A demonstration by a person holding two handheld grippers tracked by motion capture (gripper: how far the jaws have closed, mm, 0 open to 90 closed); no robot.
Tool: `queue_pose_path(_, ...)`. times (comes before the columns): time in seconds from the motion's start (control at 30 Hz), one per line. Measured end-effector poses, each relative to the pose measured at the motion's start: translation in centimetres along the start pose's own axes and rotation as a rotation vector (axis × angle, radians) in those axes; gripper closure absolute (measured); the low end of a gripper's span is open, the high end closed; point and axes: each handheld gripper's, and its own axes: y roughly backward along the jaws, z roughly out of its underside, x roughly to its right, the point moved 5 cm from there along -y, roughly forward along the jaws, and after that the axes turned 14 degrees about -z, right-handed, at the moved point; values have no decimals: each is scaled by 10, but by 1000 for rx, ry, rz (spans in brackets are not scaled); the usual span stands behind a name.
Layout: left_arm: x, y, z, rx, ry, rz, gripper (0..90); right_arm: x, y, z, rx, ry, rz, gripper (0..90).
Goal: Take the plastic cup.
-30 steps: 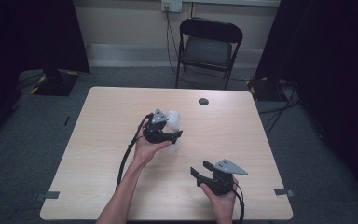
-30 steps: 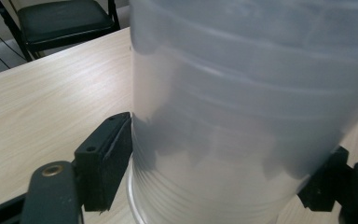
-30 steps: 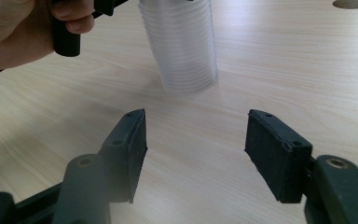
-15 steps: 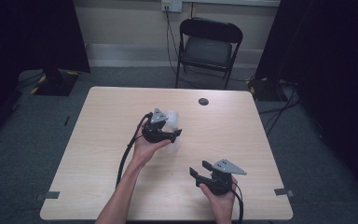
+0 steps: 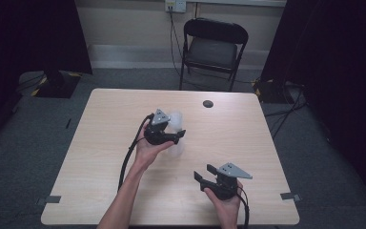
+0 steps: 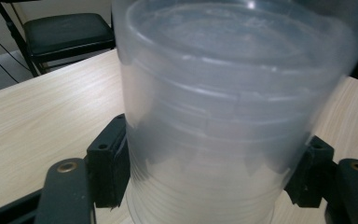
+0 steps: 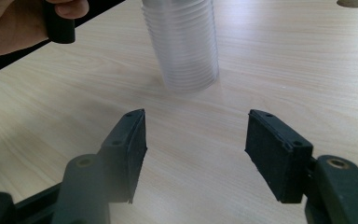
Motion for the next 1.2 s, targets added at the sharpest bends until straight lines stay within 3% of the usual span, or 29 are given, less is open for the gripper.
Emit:
queue_pose_path(0.17,0,3,-4,25,7,-2,300,1,2,0,4,0,4,381)
queue_pose_path(0.23,-2,4,-6,32,-8,-10,300,1,1,0,2,-2,2,381)
queue_pose_path(0.33,-4,6,-7,40,18,-14,303,1,2,0,3,0,3,381)
queue_pose_path(0.73,-4,11,-18,71,20,-22,306,0,2,-1,5,-4,-3,378)
queue_pose_path(1.2,-5,17,-33,112,63,-12,310,-3,-2,-3,-3,12,-4,376)
